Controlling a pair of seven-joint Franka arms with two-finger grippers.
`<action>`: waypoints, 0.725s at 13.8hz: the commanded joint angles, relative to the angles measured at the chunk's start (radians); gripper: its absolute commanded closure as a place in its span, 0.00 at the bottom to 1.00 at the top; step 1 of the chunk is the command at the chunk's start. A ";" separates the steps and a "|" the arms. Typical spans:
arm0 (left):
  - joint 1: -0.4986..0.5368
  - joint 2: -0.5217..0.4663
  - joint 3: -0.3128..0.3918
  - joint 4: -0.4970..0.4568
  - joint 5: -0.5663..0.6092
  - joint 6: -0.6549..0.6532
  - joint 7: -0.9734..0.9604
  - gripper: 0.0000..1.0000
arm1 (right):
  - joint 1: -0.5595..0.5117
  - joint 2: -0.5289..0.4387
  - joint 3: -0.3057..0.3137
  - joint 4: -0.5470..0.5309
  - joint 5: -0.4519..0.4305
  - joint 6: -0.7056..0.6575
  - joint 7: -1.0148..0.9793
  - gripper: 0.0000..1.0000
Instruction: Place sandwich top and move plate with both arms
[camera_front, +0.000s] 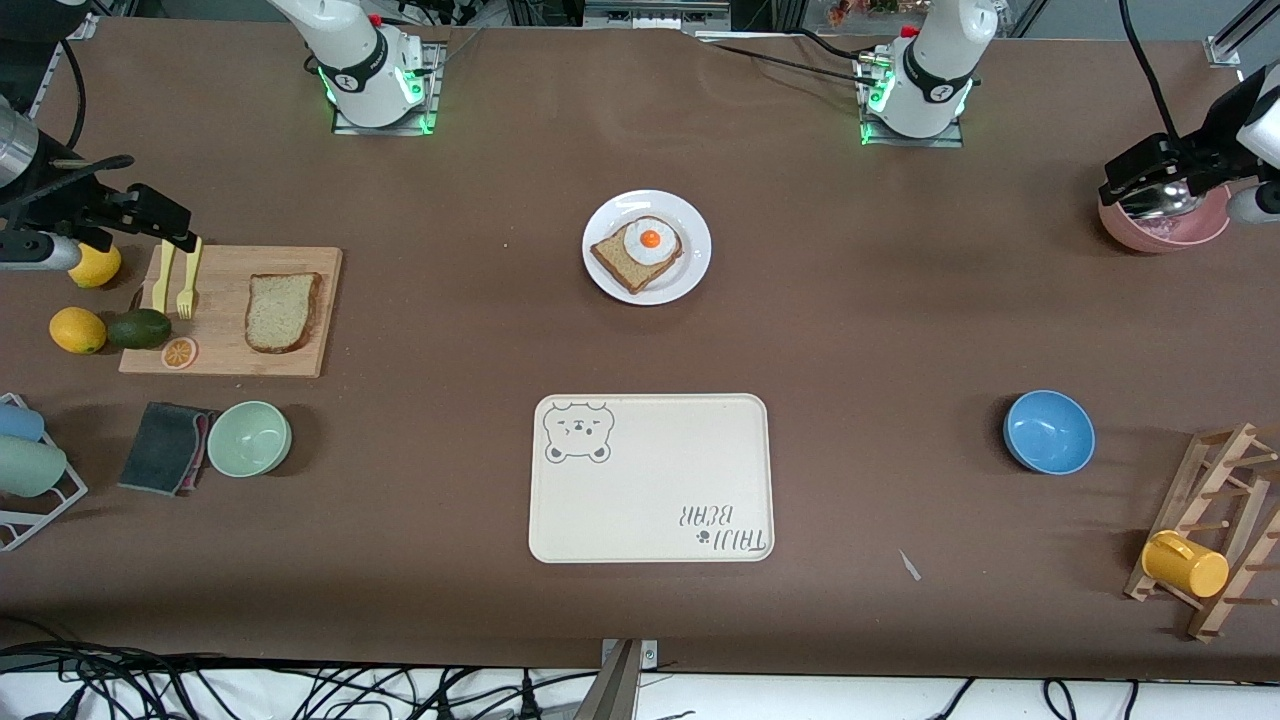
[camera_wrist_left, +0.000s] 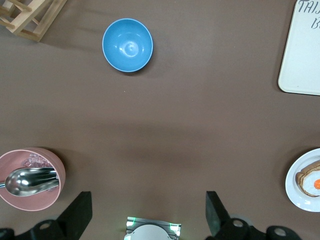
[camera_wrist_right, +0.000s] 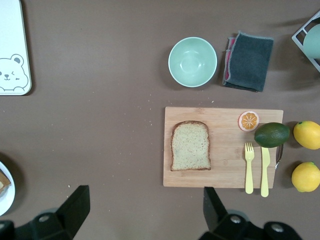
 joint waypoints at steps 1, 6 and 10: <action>-0.012 -0.015 0.009 -0.013 0.015 0.011 0.015 0.00 | -0.002 -0.009 -0.001 0.003 -0.003 -0.003 0.002 0.00; -0.012 -0.015 0.009 -0.010 0.015 0.011 0.014 0.00 | -0.002 -0.009 -0.001 0.003 -0.003 -0.003 -0.008 0.00; -0.012 -0.017 0.009 -0.010 0.015 0.011 0.014 0.00 | -0.002 -0.009 -0.001 0.003 -0.003 -0.005 -0.010 0.00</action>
